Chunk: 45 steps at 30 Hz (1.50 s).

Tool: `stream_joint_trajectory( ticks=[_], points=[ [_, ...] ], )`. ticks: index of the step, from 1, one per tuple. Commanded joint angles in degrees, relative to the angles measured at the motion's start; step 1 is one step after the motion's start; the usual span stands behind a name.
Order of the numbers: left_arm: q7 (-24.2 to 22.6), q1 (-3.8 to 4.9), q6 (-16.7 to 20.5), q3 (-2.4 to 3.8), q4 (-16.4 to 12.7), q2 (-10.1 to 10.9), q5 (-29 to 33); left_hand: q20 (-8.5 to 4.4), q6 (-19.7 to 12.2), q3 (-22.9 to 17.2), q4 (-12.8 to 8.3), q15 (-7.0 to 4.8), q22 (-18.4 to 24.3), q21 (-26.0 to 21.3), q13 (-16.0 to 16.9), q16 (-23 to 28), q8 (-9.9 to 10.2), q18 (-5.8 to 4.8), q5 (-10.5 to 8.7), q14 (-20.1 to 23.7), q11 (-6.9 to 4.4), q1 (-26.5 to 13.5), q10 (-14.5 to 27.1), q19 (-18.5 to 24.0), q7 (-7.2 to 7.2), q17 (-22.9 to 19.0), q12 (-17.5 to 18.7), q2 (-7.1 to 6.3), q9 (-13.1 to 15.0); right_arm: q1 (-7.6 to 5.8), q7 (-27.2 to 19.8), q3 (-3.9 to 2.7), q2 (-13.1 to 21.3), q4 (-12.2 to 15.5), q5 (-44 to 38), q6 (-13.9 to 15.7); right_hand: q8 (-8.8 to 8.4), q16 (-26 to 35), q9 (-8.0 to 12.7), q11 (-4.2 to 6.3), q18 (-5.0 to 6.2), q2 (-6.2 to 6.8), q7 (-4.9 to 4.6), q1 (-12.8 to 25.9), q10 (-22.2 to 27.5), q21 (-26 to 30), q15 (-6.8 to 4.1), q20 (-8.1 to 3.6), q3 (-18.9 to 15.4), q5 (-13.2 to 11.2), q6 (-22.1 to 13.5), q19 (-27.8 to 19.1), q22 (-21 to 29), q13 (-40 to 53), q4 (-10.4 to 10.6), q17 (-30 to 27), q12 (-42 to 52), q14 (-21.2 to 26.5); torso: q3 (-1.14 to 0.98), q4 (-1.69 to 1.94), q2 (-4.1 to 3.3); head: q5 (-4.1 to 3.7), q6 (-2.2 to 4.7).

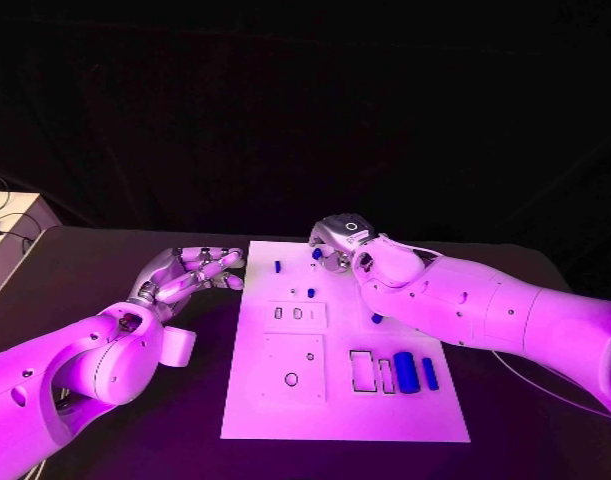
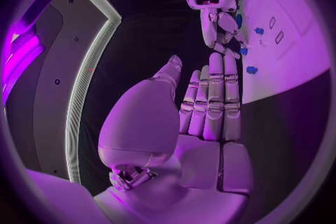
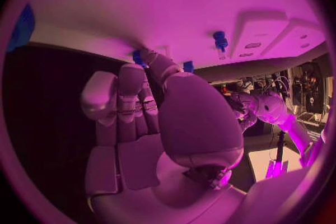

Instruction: Assemble the parts on the task board

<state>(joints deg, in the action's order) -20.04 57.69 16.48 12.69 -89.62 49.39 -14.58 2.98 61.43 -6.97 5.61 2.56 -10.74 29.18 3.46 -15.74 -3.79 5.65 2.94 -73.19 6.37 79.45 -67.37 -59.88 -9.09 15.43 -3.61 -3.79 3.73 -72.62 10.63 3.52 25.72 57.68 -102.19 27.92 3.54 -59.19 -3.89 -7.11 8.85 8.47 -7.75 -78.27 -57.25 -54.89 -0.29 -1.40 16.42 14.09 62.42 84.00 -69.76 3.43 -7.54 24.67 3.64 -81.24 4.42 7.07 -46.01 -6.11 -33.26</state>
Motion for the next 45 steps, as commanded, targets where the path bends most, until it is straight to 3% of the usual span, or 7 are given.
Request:
stream_joint_trajectory(
  ticks=[1,11,22,26,28,31,45],
  points=[
    [-0.26,0.00,-0.86,0.06,-0.04,-0.11,-0.23,0.08,-0.52,0.23,-0.12,0.19,0.07,0.22,-0.06,0.21,0.18,-0.32,-0.11,-0.08,-0.10,-0.07,0.36,-0.02,0.07,-0.06,0.22,0.55,-0.07,0.01,-0.58,0.01,0.29,0.25,-0.41,0.82,0.00,0.20,0.00,0.09,0.77,0.42,-0.08,-0.99,0.35,0.23,0.33,0.20,-0.34,-0.18,-0.45,3.67,0.11,-0.08,1.32,-0.13,-0.29,-0.10,0.01,0.01,-0.02,0.13,0.05],
    [-0.33,0.00,-0.80,0.06,0.11,-0.05,-0.22,0.10,-0.60,0.24,-0.04,0.21,0.15,0.23,-0.05,0.22,0.17,-0.31,-0.11,-0.09,-0.08,-0.13,0.44,-0.01,0.05,-0.07,0.21,0.69,-0.06,0.01,-1.30,-0.01,3.32,3.63,1.18,3.97,-0.01,0.15,0.00,0.48,0.81,0.86,-0.01,-1.08,-1.48,0.30,0.10,0.09,-0.72,0.32,-0.76,3.67,0.30,-0.06,2.48,-0.36,-0.31,-0.14,-0.06,-0.07,-0.04,0.31,0.18],
    [-0.80,0.00,-1.11,0.06,0.48,0.21,-0.22,0.13,-0.19,0.26,-0.06,0.13,0.29,0.24,-0.05,0.29,0.11,-0.33,-0.10,0.02,-0.33,-0.04,-0.08,0.07,0.58,-0.09,0.20,0.76,-0.04,-0.42,-5.89,-0.86,12.33,11.71,19.90,8.70,0.36,-0.84,-0.07,4.49,-1.12,0.89,-0.73,3.98,-18.15,-4.89,-2.38,-1.95,-4.49,5.15,-3.34,3.92,-2.94,1.88,3.91,0.29,2.36,-0.77,-0.48,-1.08,0.00,0.77,0.93],
    [-1.04,0.00,-1.13,0.06,0.61,0.34,-0.22,0.14,-0.09,0.23,-0.09,0.13,0.32,0.22,-0.06,0.32,0.13,-0.35,-0.11,0.08,-0.38,0.03,-0.17,0.14,0.68,-0.10,0.21,0.75,-0.05,-0.73,-6.75,-1.01,15.77,12.91,24.05,7.50,0.25,-1.50,-0.09,5.50,-1.96,0.42,-0.50,2.75,-21.65,-6.83,-3.04,-2.68,-11.23,5.00,-3.44,3.92,-4.50,5.75,4.05,1.07,5.98,-0.55,-0.78,-1.52,-0.03,0.80,1.07],
    [-1.11,-0.01,-1.15,0.06,0.60,0.37,-0.22,0.13,-0.02,0.21,-0.10,0.11,0.34,0.23,-0.06,0.30,0.16,-0.37,-0.10,0.09,-0.40,0.09,-0.21,0.18,0.73,-0.09,0.22,0.74,-0.06,-0.80,-6.81,-1.04,17.31,13.29,24.78,5.86,0.58,-2.31,-0.11,6.61,-2.74,-1.04,-0.90,2.08,-14.06,-8.97,-3.38,-3.70,-14.33,5.26,-4.49,3.94,-6.15,23.65,5.00,2.15,22.57,-0.25,-0.95,-1.66,-0.08,0.83,1.07],
    [-1.18,-0.01,-1.21,0.06,0.56,0.37,-0.22,0.13,-0.02,0.21,-0.10,0.11,0.34,0.23,-0.06,0.30,0.16,-0.37,-0.10,0.09,-0.40,0.09,-0.21,0.18,0.73,-0.09,0.22,0.74,-0.06,-0.87,-6.51,-1.07,19.35,13.38,25.25,2.50,1.23,-5.76,-0.42,5.08,-3.03,0.11,-0.81,1.63,-6.16,-12.33,-2.68,-2.62,-14.74,5.15,-5.34,4.03,-8.92,54.41,5.75,6.38,52.39,0.64,-1.18,-1.73,-0.14,0.62,1.00],
    [-1.13,0.00,-0.97,0.18,-0.51,0.99,-1.13,0.10,-0.20,0.27,-0.16,0.14,0.38,0.37,-0.07,0.23,0.19,-0.41,-0.10,0.13,-0.30,0.11,0.00,0.22,0.57,-0.03,0.24,0.53,-0.08,-1.10,-4.20,-1.09,21.07,9.63,24.85,-5.23,1.25,-10.17,-0.45,4.66,-3.63,0.50,-0.99,1.92,-12.06,-17.26,-1.94,-1.54,-14.39,6.25,-5.20,4.61,-13.82,68.09,6.50,21.72,61.17,-0.07,-1.58,-1.81,-0.28,0.27,0.86]
  ],
)
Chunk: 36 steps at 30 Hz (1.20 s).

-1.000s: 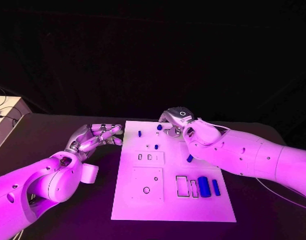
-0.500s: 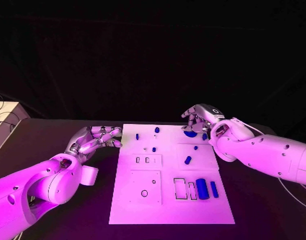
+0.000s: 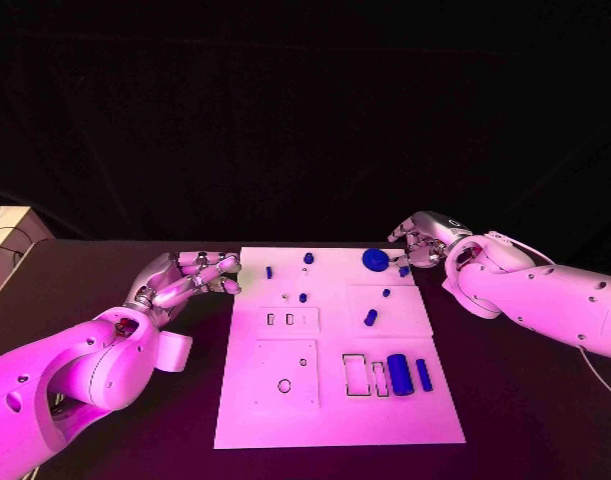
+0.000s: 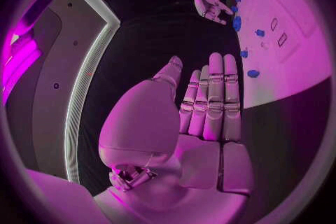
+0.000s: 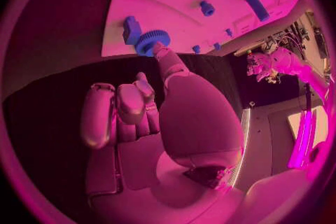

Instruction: Assemble the parts on the task board

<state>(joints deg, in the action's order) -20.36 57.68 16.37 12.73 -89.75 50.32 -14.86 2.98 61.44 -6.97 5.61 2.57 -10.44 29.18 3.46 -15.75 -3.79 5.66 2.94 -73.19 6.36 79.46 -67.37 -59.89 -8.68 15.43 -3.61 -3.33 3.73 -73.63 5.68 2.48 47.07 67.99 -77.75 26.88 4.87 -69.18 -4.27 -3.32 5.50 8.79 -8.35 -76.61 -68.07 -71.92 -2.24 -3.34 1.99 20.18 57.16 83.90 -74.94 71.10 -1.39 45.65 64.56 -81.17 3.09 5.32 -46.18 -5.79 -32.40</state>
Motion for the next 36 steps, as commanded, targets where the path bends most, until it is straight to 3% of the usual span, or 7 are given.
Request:
stream_joint_trajectory(
  ticks=[1,6,12,19,29,36],
  points=[
    [-0.78,0.01,-0.86,0.19,-0.46,0.10,-0.92,0.10,-0.21,0.27,-0.16,0.14,0.08,0.38,-0.07,0.23,0.19,-0.41,-0.11,0.13,-0.30,0.10,0.01,0.22,0.16,-0.03,0.24,0.07,-0.07,-0.10,0.86,-0.04,-0.43,-1.00,0.41,-4.46,-0.06,-0.23,-0.08,0.91,-0.33,0.14,-0.34,0.32,-1.44,-0.39,0.04,0.39,0.02,0.09,0.10,4.75,-8.72,0.50,0.41,0.91,0.38,-0.27,-0.31,-0.07,-0.13,-0.05,-0.05],
    [-0.67,0.02,-0.87,0.48,-0.72,0.09,-1.19,0.11,-0.31,0.33,-0.15,0.16,0.11,0.39,-0.07,0.22,0.19,-0.42,-0.11,0.15,-0.26,0.03,0.12,0.25,0.11,-0.03,0.23,0.03,-0.07,-0.17,1.10,-0.04,-1.53,-2.19,0.68,-5.49,0.00,-0.36,-0.10,0.95,-0.44,0.13,-0.26,0.80,-1.88,-0.78,0.01,0.38,-0.08,0.20,0.27,4.80,-8.96,0.90,0.87,1.37,0.82,-0.44,-0.08,0.02,-0.04,-0.16,-0.32],
    [-0.56,0.02,-0.92,0.60,-0.52,-0.05,-1.27,0.11,-0.31,0.33,-0.15,0.16,0.11,0.39,-0.07,0.22,0.19,-0.42,-0.11,0.15,-0.26,0.03,0.12,0.25,0.11,-0.03,0.23,0.03,-0.07,-0.19,1.09,-0.04,-2.36,-2.07,1.41,-5.64,-0.08,-0.76,-0.11,0.91,-0.60,0.47,-0.26,1.12,-2.50,-1.44,0.07,0.43,0.04,-0.01,0.29,4.85,-9.57,2.00,1.92,2.71,1.91,-0.53,0.01,0.16,0.06,-0.21,-0.61],
    [-0.42,0.01,-0.82,0.63,-0.30,-0.05,-1.30,0.14,-0.36,0.46,-0.18,0.18,0.18,0.45,-0.06,0.21,0.17,-0.39,-0.11,0.16,-0.24,-0.01,0.15,0.26,0.05,-0.03,0.22,0.02,-0.06,-0.28,2.30,-0.04,-3.20,-2.61,2.23,-6.31,0.00,-0.99,-0.14,0.98,-0.70,0.17,-0.17,1.15,-2.90,-1.79,0.03,0.40,0.23,0.76,0.55,4.89,-9.77,2.30,2.04,3.18,2.27,-0.64,0.08,-0.01,0.02,0.04,-0.93],
    [-0.28,0.02,-0.81,0.64,-0.24,-0.09,-1.30,0.14,-0.36,0.46,-0.18,0.18,0.18,0.45,-0.06,0.21,0.17,-0.39,-0.11,0.16,-0.24,-0.01,0.15,0.26,0.05,-0.03,0.22,0.02,-0.06,-0.52,3.88,-0.04,-4.99,-4.92,2.59,-7.75,-0.04,-1.15,-0.13,1.01,-0.81,-0.37,-0.14,1.64,-3.01,-2.13,0.02,0.38,0.26,1.80,0.75,4.91,-9.99,2.42,2.11,3.60,2.28,-0.66,0.09,0.11,0.08,-0.09,-1.04],
    [-0.14,0.02,-0.58,0.64,-0.15,-0.11,-1.30,0.14,-0.36,0.47,-0.18,0.18,0.20,0.46,-0.06,0.21,0.17,-0.39,-0.11,0.15,-0.24,-0.01,0.16,0.26,0.04,-0.04,0.22,0.04,-0.06,-0.62,4.35,-0.03,-6.18,-6.17,2.61,-8.91,-0.04,-1.07,-0.12,1.07,-0.84,-0.93,-0.08,2.14,-3.09,-2.20,-0.02,0.37,0.25,2.63,1.00,4.92,-10.09,2.48,2.16,3.62,2.26,-0.63,0.05,0.01,0.06,0.12,-1.08]
  ],
)
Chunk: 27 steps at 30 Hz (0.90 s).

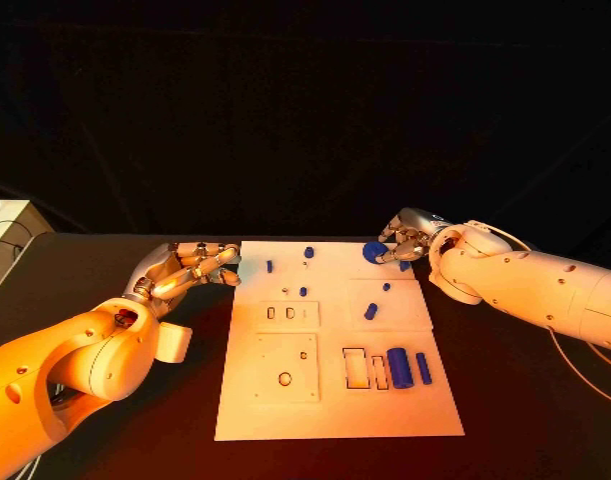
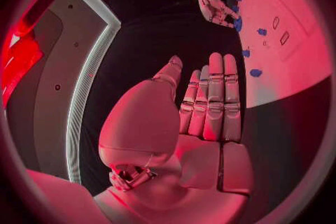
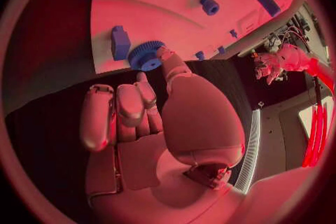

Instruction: Assemble the parts on the task board

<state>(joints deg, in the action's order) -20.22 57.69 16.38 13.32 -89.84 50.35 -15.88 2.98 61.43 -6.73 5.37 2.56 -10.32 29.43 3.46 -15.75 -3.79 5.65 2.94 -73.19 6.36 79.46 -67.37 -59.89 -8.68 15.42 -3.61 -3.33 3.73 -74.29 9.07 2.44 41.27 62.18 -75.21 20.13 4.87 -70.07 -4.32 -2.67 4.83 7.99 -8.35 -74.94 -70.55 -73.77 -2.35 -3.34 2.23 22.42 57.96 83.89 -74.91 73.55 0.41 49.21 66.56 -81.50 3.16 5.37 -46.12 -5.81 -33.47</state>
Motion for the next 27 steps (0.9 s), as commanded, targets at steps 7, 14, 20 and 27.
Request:
stream_joint_trajectory(
  ticks=[7,14,20,27],
  points=[
    [-0.12,0.01,-0.45,0.05,0.02,-0.20,-0.29,0.15,-0.38,0.27,0.07,0.19,0.17,0.29,-0.06,0.19,0.17,-0.36,-0.11,0.15,-0.22,0.00,0.20,0.26,0.01,-0.04,0.22,0.17,-0.06,0.02,1.70,0.04,-1.42,-1.28,0.19,-2.97,-0.22,-0.09,-0.01,0.46,-0.20,-0.74,-0.04,1.23,-0.62,-0.31,0.05,0.32,-0.13,0.81,0.28,4.93,-10.22,-0.03,0.28,0.22,-0.07,-0.34,-0.03,-0.01,0.02,0.23,-0.08],
    [-0.10,0.01,-0.43,0.05,0.08,-0.20,-0.29,0.15,-0.38,0.27,0.07,0.19,0.17,0.29,-0.06,0.19,0.17,-0.36,-0.11,0.15,-0.22,0.00,0.20,0.26,0.01,-0.04,0.22,0.17,-0.06,0.01,2.25,0.04,-1.63,-1.89,0.22,-4.51,-0.16,0.01,-0.05,0.60,-0.24,-1.34,0.12,1.79,-0.74,-0.37,-0.04,0.25,-0.09,2.07,0.73,4.94,-10.32,0.05,0.18,0.27,-0.14,-0.35,-0.03,-0.10,0.00,0.35,-0.11],
    [-0.05,0.01,-0.49,0.05,0.11,-0.20,-0.30,0.15,-0.38,0.27,0.07,0.19,0.17,0.29,-0.06,0.19,0.17,-0.36,-0.11,0.15,-0.22,0.00,0.20,0.26,0.01,-0.04,0.22,0.17,-0.06,0.01,2.22,0.05,-1.72,-2.01,0.65,-6.06,-0.25,0.15,-0.03,0.73,-0.32,-2.39,0.23,2.44,-0.78,-0.38,-0.15,0.14,-0.21,4.76,1.27,4.95,-10.43,0.15,-0.55,0.34,-0.30,-0.38,-0.07,-0.17,0.00,0.34,-0.11],
    [-0.02,0.01,-0.58,0.05,0.15,-0.23,-0.30,0.15,-0.38,0.27,0.07,0.19,0.17,0.29,-0.06,0.19,0.17,-0.36,-0.11,0.15,-0.22,0.00,0.20,0.26,0.01,-0.04,0.22,0.17,-0.06,0.01,2.31,0.08,-1.74,-1.49,0.33,-6.06,-0.61,0.42,0.08,0.94,-0.41,-4.16,0.39,2.90,-0.88,-0.31,-0.34,-0.04,0.21,6.76,2.33,4.95,-10.58,0.34,-3.05,0.45,-0.51,-0.39,-0.06,-0.06,0.04,0.34,-0.11]
  ],
)
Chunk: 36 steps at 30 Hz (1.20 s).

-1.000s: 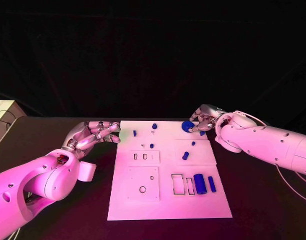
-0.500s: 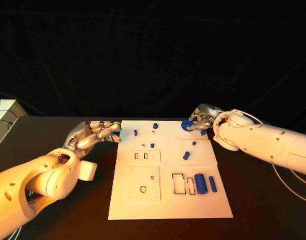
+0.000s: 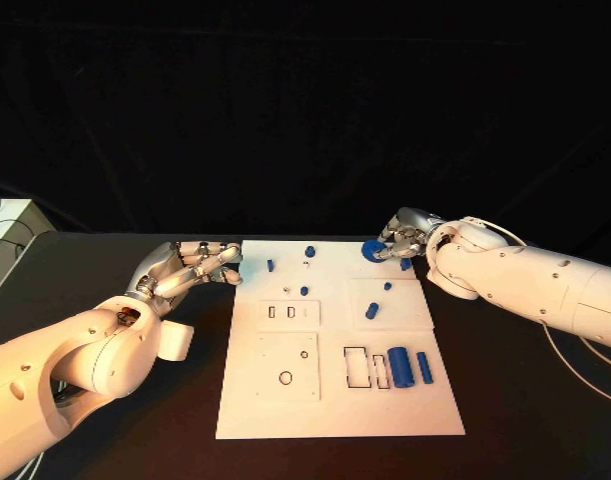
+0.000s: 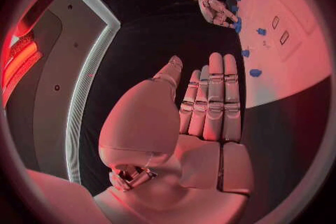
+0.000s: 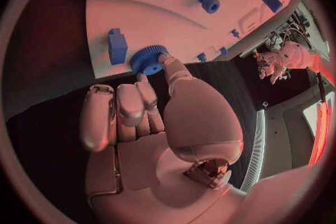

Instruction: Assemble the parts on the task board

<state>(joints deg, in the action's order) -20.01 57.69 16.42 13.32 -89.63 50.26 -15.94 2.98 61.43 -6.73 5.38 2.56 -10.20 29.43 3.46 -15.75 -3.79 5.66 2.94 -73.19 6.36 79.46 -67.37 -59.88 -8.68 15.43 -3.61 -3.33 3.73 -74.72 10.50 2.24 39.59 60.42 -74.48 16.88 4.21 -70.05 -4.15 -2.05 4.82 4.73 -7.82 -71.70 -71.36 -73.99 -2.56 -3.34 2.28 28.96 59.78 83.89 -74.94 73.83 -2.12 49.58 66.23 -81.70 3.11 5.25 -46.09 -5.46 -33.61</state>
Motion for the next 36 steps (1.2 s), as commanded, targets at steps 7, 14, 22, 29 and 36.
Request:
stream_joint_trajectory(
  ticks=[7,14,22,29,36],
  points=[
    [-0.27,0.00,-0.66,0.05,-0.02,-0.24,-0.24,0.15,-0.42,0.32,0.07,0.19,0.18,0.38,-0.06,0.17,0.17,-0.35,-0.11,0.14,-0.19,0.08,0.26,0.27,-0.06,-0.06,0.22,0.23,-0.06,0.45,0.84,0.30,0.15,1.74,-3.96,0.52,-0.04,0.66,-0.13,0.61,-0.54,-1.59,0.23,0.38,-0.57,-0.28,-0.33,-0.22,1.00,-0.57,1.61,4.97,-10.69,0.32,-2.50,0.14,-0.16,-0.26,0.00,0.00,0.03,0.13,0.16],
    [-0.23,-0.01,-0.83,0.05,0.03,-0.43,-0.24,0.15,-0.42,0.32,0.07,0.19,0.18,0.38,-0.06,0.17,0.17,-0.35,-0.11,0.14,-0.19,0.08,0.26,0.27,-0.06,-0.06,0.22,0.23,-0.06,0.48,0.32,0.30,0.91,5.25,-7.06,6.82,-0.30,0.78,-0.77,0.90,-0.68,-1.14,0.69,1.11,-1.24,-0.59,-0.56,-0.47,0.86,-0.66,2.91,5.00,-10.78,0.67,-2.35,0.16,0.06,-0.34,-0.04,0.04,0.05,0.20,0.41],
    [-0.12,-0.02,-1.00,0.05,0.06,-0.59,-0.24,0.15,-0.48,0.29,0.08,0.20,0.23,0.43,-0.06,0.16,0.19,-0.35,-0.11,0.15,-0.17,0.11,0.33,0.27,-0.08,-0.07,0.23,0.35,-0.07,0.49,-1.19,0.25,2.69,12.50,-9.82,12.32,-0.37,0.75,-1.22,0.96,-0.95,-0.26,0.84,1.47,-1.52,-1.49,-0.61,-0.57,0.49,-3.13,3.09,5.05,-11.03,1.02,0.14,0.44,-0.23,-0.39,0.00,-0.01,0.12,0.35,0.51],
    [-0.09,-0.03,-1.03,0.05,-0.04,-0.56,-0.20,0.15,-0.48,0.29,0.08,0.20,0.23,0.43,-0.06,0.16,0.19,-0.35,-0.11,0.15,-0.17,0.11,0.33,0.27,-0.08,-0.07,0.23,0.35,-0.07,0.53,-1.18,0.32,2.31,16.01,-13.97,14.09,-0.36,0.81,-1.39,1.01,-1.04,0.32,0.95,0.55,-1.73,-1.78,-0.68,-0.61,0.65,-3.34,3.41,5.06,-11.12,1.26,1.56,0.48,-0.34,-0.39,0.04,-0.10,0.05,0.68,0.57],
    [-0.08,-0.03,-1.05,0.05,-0.17,-0.53,-0.18,0.15,-0.48,0.29,0.08,0.20,0.23,0.43,-0.06,0.16,0.19,-0.35,-0.11,0.15,-0.17,0.11,0.33,0.27,-0.08,-0.07,0.23,0.35,-0.07,0.87,-0.33,0.90,-0.13,15.39,-17.02,13.86,-0.39,0.83,-1.40,1.03,-1.09,0.46,0.97,0.20,-1.75,-1.88,-0.72,-0.64,0.81,-3.38,3.46,5.06,-11.15,1.29,1.72,0.53,-0.47,-0.40,0.09,0.08,0.04,0.49,0.49]
  ],
)
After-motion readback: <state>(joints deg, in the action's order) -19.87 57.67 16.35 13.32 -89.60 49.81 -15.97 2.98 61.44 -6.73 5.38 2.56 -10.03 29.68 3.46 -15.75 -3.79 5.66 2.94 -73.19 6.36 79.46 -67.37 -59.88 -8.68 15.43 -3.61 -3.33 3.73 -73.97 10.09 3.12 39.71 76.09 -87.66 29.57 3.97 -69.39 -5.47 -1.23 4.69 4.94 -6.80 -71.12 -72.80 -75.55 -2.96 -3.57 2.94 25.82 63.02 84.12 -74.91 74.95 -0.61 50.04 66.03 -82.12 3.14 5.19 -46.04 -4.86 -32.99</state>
